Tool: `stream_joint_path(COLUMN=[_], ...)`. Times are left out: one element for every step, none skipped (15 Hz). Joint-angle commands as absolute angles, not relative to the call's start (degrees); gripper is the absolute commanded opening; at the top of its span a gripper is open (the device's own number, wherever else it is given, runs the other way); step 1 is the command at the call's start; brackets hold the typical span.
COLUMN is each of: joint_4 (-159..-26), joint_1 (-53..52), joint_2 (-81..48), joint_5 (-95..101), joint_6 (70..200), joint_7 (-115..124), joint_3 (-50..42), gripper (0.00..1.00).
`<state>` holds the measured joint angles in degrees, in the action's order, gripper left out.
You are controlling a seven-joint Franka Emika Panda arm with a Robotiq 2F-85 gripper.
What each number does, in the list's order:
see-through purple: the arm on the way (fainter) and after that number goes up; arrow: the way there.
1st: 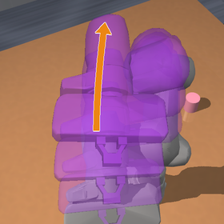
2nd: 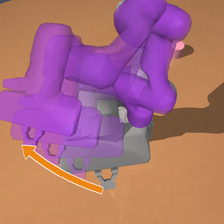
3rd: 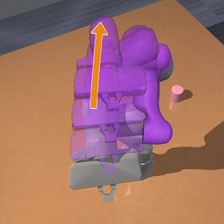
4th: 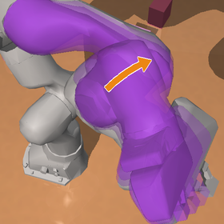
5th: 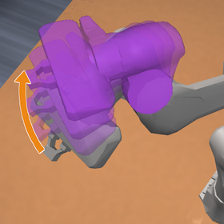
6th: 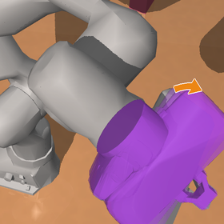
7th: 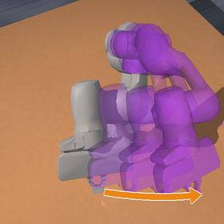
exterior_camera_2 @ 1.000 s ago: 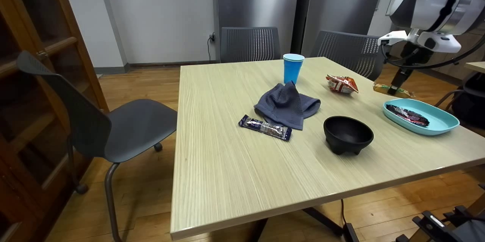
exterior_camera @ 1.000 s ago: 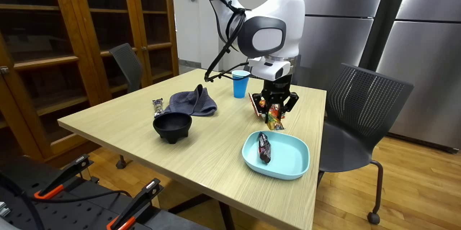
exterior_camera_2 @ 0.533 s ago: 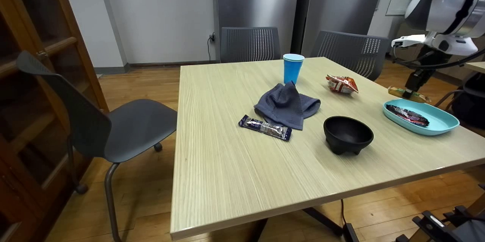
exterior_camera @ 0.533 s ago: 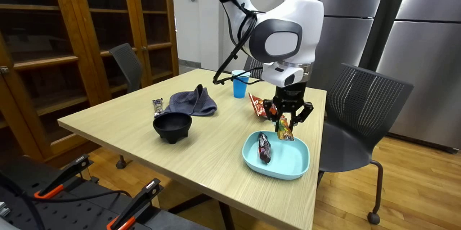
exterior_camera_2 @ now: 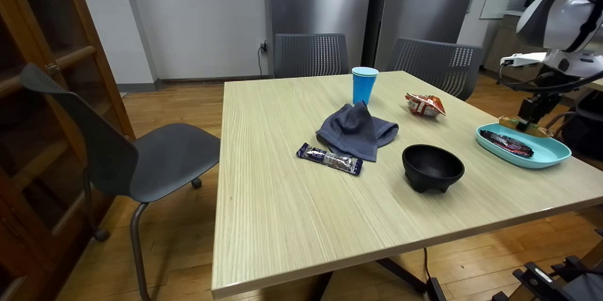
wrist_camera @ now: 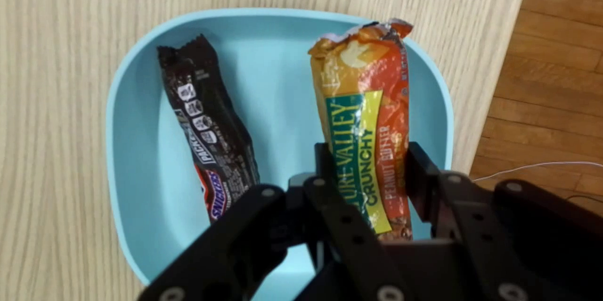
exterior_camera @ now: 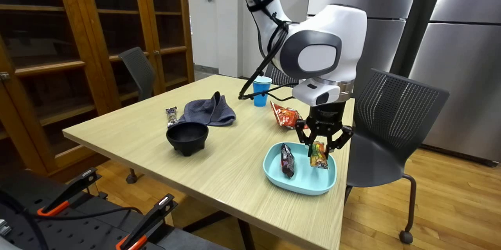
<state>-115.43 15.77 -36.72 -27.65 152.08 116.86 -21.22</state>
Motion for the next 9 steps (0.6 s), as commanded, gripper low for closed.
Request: stream_joint_path(joint_4=[-114.51, -114.37, -114.3, -114.39, -114.33, -114.14, -114.11, -114.02, -113.93], joint_1=[16.28, 16.16, 16.12, 16.17, 16.21, 16.23, 16.16, 16.15, 16.07], joint_2=[-37.16, -37.38, -37.49, -37.38, -37.35, -37.22, -36.77, -36.46, -36.11], joint_5=[-26.12, -25.91, -25.85, -25.92, -25.95, -26.0, -25.96, -25.94, -25.97], joint_6=[150.9, 150.73, 150.65, 150.81, 150.97, 151.23, 151.64, 151.77, 151.95], joint_7=[120.07, 120.35, 120.67, 120.7, 120.74, 120.75, 120.6, 120.3, 119.87], joint_3=[-21.33, -21.49, -21.52, -21.42, -21.4, -21.4, -21.4, -21.23, -20.88], gripper=[0.16, 0.16, 0.66, 0.68, 0.73, 0.81, 0.88, 0.96, 0.99])
